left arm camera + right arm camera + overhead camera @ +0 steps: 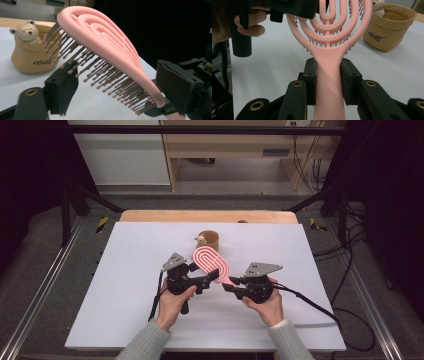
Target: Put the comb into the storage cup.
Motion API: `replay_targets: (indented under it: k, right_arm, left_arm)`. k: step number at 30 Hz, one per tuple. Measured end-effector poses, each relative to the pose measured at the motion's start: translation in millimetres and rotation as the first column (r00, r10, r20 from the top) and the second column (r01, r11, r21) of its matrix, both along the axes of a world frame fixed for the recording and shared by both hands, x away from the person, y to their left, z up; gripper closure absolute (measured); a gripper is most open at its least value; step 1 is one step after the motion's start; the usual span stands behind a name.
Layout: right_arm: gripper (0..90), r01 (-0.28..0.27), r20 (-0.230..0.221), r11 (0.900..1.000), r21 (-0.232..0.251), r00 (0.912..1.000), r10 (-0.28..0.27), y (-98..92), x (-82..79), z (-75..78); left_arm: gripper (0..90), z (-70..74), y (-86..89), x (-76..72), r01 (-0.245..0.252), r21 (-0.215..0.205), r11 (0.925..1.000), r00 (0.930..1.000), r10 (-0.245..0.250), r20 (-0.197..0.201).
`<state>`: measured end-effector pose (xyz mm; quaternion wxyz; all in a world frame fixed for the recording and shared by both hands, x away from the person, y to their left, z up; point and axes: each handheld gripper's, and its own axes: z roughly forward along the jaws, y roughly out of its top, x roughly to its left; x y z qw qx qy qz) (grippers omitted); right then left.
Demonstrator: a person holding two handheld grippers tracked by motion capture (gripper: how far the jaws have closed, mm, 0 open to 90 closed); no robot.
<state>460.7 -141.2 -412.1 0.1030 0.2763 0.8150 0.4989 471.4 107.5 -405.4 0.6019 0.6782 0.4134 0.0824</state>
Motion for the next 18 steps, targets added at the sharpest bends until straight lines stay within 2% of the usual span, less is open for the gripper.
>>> replay_targets:
  k: [8, 18]
  right_arm:
    - [69.4, -0.013, 0.006, 1.0, 0.002, 0.9999, 0.013, 1.8, -0.9, 0.0]
    - [69.4, -0.021, 0.014, 1.0, 0.0, 0.9997, 0.021, 3.8, -1.3, -0.8]
  left_arm:
    - [32.2, 0.1, -1.0, 0.6, -0.012, -0.037, 0.9992, 0.9999, 0.011, -0.012]
    - [37.6, 0.6, -0.8, 0.0, -0.019, -0.051, 0.9985, 0.9993, 0.017, -0.033]
